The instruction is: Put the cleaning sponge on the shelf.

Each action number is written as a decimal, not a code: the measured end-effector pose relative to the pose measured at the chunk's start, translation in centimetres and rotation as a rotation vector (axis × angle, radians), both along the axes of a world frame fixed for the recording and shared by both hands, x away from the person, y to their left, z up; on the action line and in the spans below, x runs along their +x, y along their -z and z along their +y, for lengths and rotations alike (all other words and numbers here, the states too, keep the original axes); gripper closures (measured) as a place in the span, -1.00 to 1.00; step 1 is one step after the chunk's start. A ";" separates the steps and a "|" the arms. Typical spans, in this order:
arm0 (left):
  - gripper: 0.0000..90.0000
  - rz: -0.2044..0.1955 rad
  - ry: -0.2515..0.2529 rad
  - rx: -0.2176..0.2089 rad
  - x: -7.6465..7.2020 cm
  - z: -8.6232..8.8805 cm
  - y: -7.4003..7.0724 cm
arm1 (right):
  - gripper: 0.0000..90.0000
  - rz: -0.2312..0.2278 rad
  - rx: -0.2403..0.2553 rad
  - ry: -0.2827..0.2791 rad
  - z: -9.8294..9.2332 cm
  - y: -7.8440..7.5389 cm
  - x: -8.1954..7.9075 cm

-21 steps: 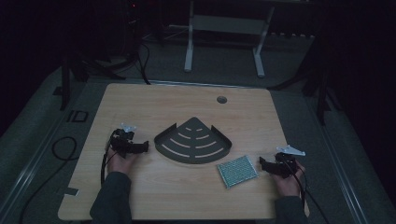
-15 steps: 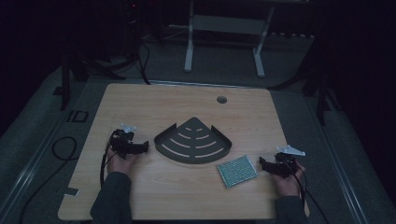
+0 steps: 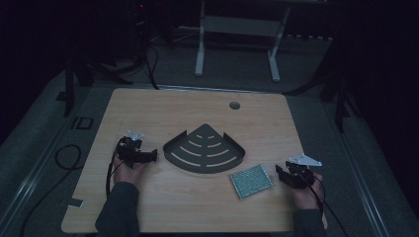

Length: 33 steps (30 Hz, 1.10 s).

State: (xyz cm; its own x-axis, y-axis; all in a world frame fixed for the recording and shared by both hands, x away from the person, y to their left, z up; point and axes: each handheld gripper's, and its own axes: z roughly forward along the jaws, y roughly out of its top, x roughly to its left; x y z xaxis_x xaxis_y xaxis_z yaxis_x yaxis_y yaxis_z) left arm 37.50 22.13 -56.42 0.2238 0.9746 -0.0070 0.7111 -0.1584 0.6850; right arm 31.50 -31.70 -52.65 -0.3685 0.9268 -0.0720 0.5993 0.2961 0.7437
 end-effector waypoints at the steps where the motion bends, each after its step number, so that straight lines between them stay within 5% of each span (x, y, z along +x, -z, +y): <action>1: -0.96 0.000 0.000 0.000 0.0 0.0 0.0 | 0.36 0.010 0.010 -0.011 0.1 -0.2 -0.1; 10: -0.96 0.000 0.000 0.000 0.0 0.0 0.0 | 0.98 0.047 0.050 -0.167 2.4 -1.4 -1.1; 28: -0.96 0.000 0.001 0.000 0.0 0.0 0.0 | 0.99 0.077 0.022 -0.354 8.9 -0.4 -0.9; 33: -0.96 -0.001 0.000 -0.001 0.0 0.0 0.0 | 1.00 0.091 -0.027 -0.368 9.5 0.2 -0.5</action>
State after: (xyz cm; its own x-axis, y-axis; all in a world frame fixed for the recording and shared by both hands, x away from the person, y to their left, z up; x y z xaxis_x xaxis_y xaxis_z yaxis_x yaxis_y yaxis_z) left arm 37.51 22.12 -56.43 0.2237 0.9746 -0.0074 0.7104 -0.1578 0.6858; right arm 31.04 -22.18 -52.84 -0.6822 0.7297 -0.0461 0.5124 0.5221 0.6818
